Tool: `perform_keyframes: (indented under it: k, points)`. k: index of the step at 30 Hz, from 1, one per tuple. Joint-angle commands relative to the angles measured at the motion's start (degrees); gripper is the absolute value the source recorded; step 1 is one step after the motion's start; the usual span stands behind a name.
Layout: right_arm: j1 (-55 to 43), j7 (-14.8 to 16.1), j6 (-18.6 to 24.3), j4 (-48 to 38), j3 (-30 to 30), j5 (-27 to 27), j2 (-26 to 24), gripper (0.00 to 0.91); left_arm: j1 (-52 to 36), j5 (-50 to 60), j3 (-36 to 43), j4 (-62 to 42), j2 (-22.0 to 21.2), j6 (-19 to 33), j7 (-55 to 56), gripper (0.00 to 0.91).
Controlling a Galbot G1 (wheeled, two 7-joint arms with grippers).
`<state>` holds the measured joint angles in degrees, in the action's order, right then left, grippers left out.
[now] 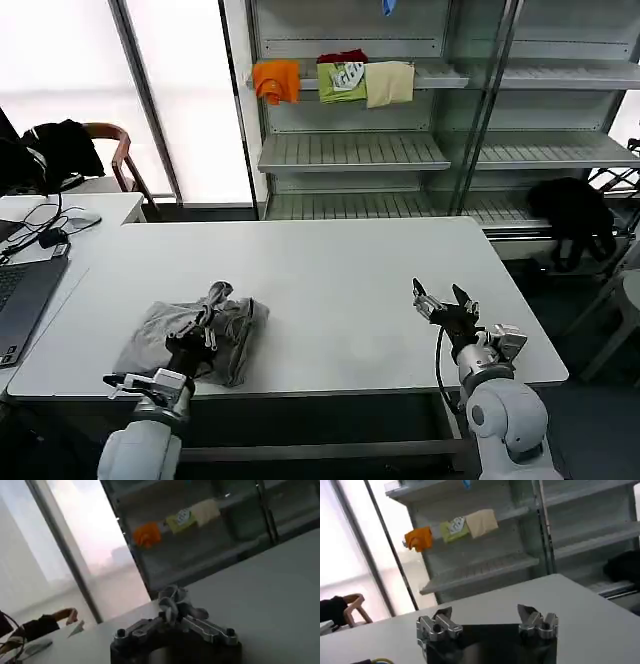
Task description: Fold and organize the clothes.
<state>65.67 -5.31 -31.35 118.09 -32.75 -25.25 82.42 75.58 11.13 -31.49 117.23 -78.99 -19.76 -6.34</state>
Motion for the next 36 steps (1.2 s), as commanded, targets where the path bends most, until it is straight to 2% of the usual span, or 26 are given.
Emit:
perform_keyframes:
  k: [1,6,7,8,9,10,29,34,36]
  points:
    - [0.2,0.1,0.1,-0.3,-0.1,0.1,0.1,0.907,-0.8,-0.6,4.0,-4.0,-3.0,-0.9,3.9,0.02]
    - [0.1,0.2,0.2,-0.8,0.2,0.6,0.5,0.907,-0.9,-0.4,5.4,-4.2,-4.3,-0.5,5.0,0.03]
    - [0.1,0.3,0.3,-0.9,0.2,0.6,0.5,0.907,-0.8,-0.3,5.7,-4.2,-4.4,-0.5,5.1,0.101]
    - [0.1,0.3,0.3,-0.9,0.3,0.8,0.7,0.907,-0.7,-0.1,6.1,-4.4,-4.5,-0.5,5.1,0.443]
    - [0.1,0.3,0.3,-0.9,0.3,0.8,0.8,0.907,-0.6,0.2,6.5,-4.5,-4.8,-0.6,5.2,0.746]
    - [0.1,0.3,0.3,-1.0,0.3,0.9,0.9,0.907,-0.4,0.5,6.9,-4.7,-5.0,-0.8,5.2,0.907]
    - [0.2,0.8,0.9,-2.1,0.2,2.3,1.3,0.907,-0.5,0.1,11.8,-5.5,-7.0,-3.6,5.7,0.907]
    - [-0.1,0.8,1.0,-2.4,0.2,2.4,1.3,0.907,-1.1,-2.7,11.5,-4.7,-6.9,-4.3,5.0,0.907]
    - [-0.1,0.8,1.0,-2.6,0.1,2.4,1.3,0.907,-1.3,-7.1,10.7,-3.1,-6.6,-4.8,4.0,0.907]
